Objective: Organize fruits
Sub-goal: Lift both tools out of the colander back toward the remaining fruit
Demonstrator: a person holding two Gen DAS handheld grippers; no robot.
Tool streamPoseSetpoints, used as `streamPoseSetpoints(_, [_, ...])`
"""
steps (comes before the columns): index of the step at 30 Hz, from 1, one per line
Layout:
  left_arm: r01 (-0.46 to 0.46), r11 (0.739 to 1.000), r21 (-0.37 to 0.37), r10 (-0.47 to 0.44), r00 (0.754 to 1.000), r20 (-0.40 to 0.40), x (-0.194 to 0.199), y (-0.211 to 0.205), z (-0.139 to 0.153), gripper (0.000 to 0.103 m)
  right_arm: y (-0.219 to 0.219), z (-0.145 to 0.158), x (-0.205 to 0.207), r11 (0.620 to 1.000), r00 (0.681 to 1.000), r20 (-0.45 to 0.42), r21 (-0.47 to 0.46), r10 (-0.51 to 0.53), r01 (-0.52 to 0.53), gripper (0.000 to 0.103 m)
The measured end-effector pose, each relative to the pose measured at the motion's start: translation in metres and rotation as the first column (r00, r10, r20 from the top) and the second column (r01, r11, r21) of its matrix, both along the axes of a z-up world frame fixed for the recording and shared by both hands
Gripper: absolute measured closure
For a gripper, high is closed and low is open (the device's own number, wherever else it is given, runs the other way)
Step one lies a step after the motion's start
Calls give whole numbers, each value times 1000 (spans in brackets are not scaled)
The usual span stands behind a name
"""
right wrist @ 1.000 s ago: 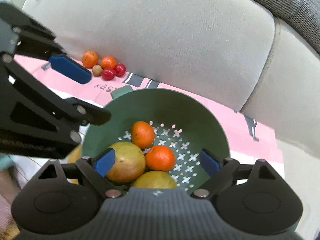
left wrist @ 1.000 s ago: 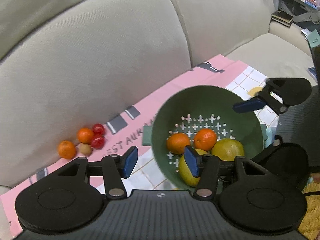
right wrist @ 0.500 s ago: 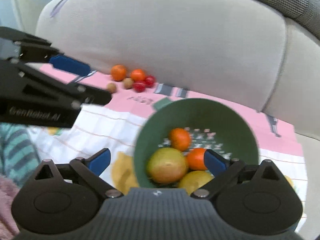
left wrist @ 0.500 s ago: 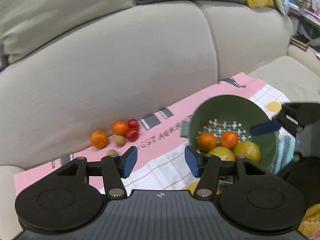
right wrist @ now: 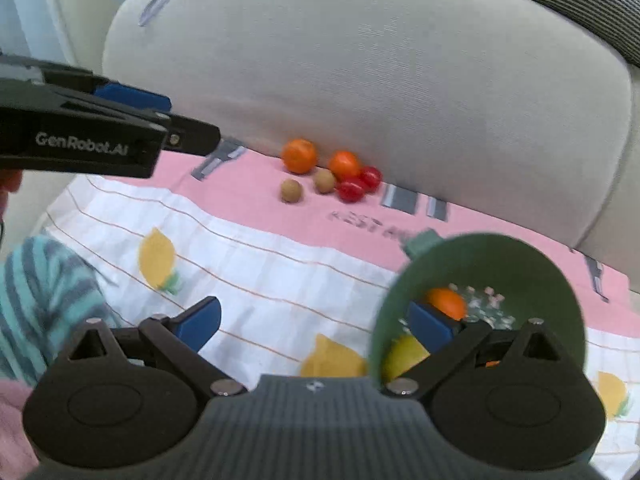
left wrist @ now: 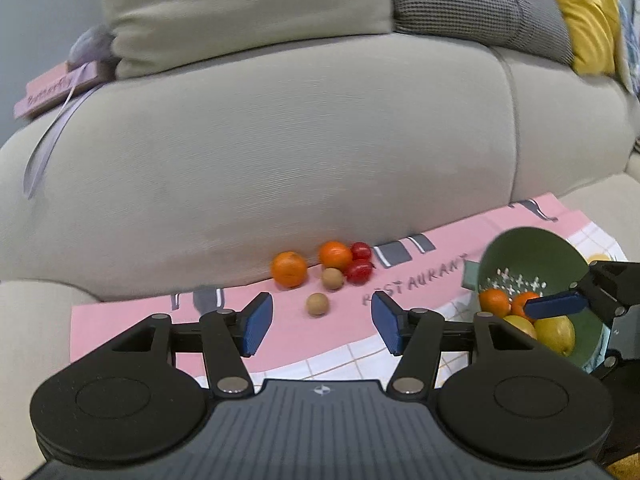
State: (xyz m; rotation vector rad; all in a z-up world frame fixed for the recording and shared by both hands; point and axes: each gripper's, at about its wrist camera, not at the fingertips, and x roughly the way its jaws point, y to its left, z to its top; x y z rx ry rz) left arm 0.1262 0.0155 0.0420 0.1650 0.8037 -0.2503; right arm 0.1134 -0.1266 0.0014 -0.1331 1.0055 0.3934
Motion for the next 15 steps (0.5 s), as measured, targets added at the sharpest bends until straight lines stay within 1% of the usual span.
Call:
streamPoseSetpoints(9, [-64, 996, -68, 63, 998, -16, 18, 38, -8, 37, 41, -5, 15, 997, 997, 27, -4, 78, -78, 7])
streamPoseSetpoints(15, [-122, 987, -102, 120, 992, -29, 34, 61, -20, 37, 57, -13, 36, 997, 996, 34, 2, 77, -77, 11])
